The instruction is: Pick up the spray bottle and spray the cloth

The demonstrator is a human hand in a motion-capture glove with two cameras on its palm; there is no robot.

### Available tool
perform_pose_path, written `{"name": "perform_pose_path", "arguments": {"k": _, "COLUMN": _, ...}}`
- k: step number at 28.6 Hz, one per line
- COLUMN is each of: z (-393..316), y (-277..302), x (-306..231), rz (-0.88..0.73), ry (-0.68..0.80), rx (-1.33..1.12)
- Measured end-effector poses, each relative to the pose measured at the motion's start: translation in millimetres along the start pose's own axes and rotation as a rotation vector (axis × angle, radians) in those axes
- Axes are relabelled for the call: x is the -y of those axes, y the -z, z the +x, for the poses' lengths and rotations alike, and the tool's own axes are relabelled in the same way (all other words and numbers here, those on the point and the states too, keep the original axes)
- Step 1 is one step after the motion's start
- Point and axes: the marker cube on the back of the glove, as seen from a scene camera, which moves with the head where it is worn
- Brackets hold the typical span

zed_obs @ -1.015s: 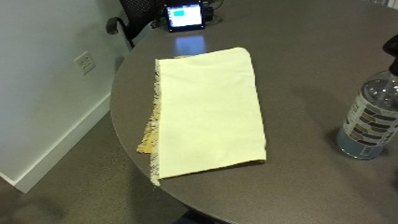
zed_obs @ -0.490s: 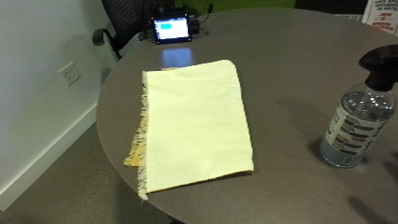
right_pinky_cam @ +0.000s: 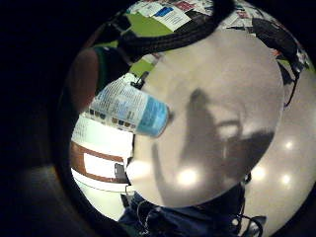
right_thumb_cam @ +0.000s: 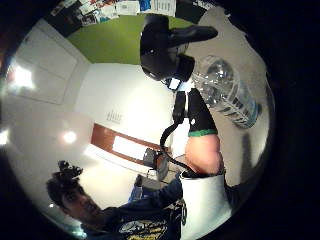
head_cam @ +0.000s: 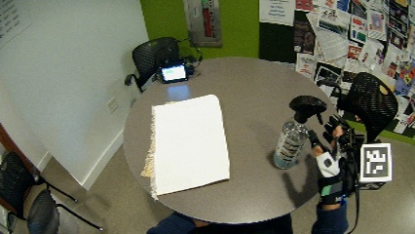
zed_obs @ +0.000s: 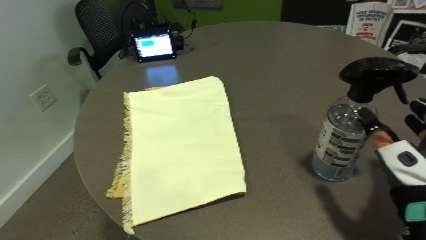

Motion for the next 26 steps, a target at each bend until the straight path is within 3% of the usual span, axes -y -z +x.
{"name": "perform_pose_path", "arguments": {"k": 12, "z": -20.2, "y": -22.2, "x": -11.1, "rz": 0.203, "ry": -0.009, "rx": -0.021}}
{"name": "perform_pose_path", "arguments": {"k": 26, "z": -6.0, "y": -38.9, "x": 26.3, "rz": 0.129, "ry": -0.05, "rx": 0.071}}
